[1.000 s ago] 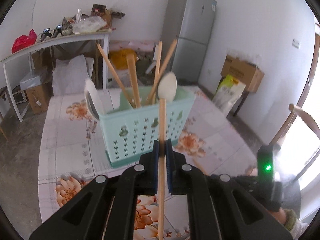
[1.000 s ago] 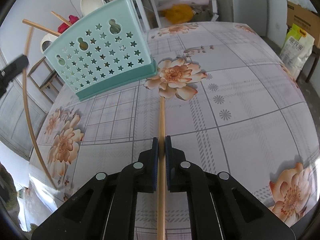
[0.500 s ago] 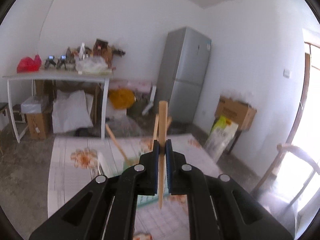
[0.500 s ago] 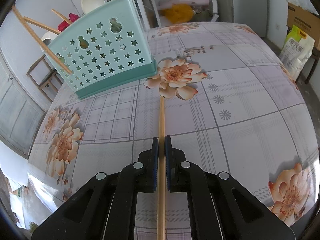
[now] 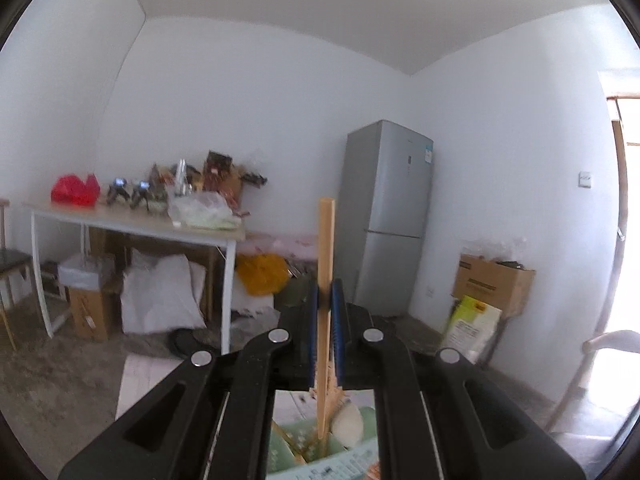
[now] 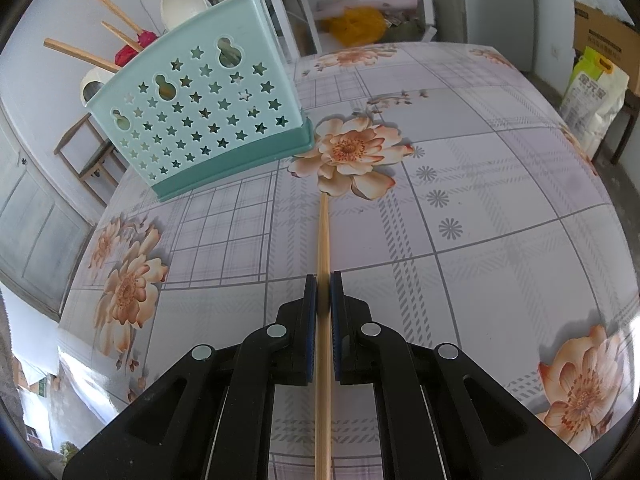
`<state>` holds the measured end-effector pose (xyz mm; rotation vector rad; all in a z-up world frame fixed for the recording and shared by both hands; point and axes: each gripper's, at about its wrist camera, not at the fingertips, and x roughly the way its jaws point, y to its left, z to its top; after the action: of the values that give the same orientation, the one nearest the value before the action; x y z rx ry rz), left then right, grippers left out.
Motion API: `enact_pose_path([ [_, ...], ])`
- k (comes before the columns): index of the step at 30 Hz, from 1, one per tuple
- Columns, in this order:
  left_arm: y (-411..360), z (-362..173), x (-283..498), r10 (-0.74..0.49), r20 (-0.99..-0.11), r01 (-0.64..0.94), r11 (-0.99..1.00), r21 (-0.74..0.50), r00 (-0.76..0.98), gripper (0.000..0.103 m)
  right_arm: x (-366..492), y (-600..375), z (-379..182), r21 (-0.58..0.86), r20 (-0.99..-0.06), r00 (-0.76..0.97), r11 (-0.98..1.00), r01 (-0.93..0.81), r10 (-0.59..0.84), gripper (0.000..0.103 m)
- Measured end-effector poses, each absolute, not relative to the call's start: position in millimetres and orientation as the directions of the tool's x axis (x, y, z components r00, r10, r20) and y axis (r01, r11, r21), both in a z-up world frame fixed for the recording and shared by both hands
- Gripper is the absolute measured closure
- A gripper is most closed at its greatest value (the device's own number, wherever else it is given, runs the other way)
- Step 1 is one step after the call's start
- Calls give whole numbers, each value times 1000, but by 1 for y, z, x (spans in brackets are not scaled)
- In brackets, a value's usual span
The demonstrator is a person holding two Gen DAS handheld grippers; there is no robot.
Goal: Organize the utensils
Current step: 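Lift the chopstick upright with the left tool over the green holder, then lower the chopstick into the holder and open the left tool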
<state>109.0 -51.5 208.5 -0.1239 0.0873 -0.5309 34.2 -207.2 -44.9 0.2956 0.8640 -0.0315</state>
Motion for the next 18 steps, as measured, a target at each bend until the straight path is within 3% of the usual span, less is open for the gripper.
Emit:
enact_pose_path([
  [12, -70, 130, 154, -491, -273, 459, 871, -176, 827, 95, 35, -208, -45, 251, -757, 645, 959, 132, 110, 98],
  [14, -69, 128, 150, -497, -276, 467, 868, -171, 823, 83, 36, -207, -44, 250, -760, 639, 961, 120, 118, 97],
  [18, -62, 126, 138, -501, -261, 471, 865, -171, 825, 71, 41, -204, -42, 241, -770, 624, 966, 93, 132, 90],
])
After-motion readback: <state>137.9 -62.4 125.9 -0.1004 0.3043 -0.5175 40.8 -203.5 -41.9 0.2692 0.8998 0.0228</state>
